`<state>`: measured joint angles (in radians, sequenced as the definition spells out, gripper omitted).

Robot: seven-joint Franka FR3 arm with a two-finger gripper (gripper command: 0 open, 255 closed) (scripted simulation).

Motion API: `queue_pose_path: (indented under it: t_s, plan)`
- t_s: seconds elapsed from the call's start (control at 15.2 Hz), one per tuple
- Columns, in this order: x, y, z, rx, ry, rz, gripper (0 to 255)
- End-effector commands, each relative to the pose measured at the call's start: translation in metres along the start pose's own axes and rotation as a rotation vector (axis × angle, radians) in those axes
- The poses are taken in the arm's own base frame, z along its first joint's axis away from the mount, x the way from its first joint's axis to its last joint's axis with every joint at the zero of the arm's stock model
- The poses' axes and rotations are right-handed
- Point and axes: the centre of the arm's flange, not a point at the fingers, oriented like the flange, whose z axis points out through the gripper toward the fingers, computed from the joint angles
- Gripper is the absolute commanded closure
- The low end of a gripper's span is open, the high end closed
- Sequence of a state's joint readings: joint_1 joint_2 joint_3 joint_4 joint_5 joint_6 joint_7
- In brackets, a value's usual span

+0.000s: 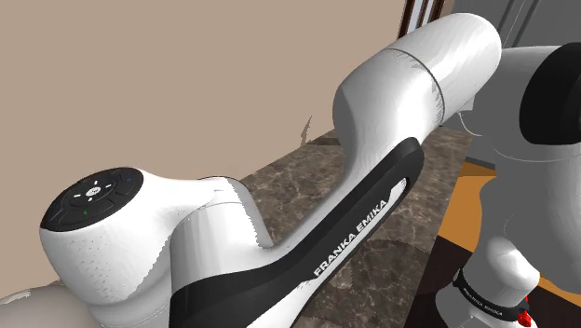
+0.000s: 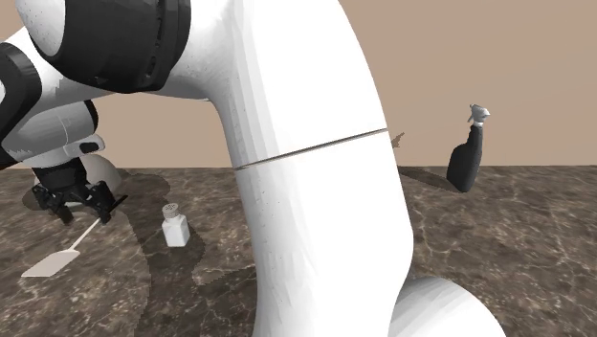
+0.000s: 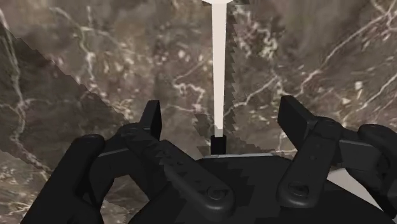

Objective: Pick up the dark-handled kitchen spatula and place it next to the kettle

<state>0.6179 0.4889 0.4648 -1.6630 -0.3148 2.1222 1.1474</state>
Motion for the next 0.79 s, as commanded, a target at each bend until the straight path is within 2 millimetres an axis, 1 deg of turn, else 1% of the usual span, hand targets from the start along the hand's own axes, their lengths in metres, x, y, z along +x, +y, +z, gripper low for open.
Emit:
queue_pose_path:
  t_s: [0.0, 0.2, 0.26, 0.73]
  plan:
    - [0.0, 0.0, 0.0, 0.0, 0.0, 0.0, 0]
    - [0.0, 0.0, -0.04, 0.0, 0.0, 0.0, 0]
    - [0.0, 0.0, -0.05, 0.0, 0.0, 0.0, 0]
    - [0.0, 0.0, -0.05, 0.0, 0.0, 0.0, 0]
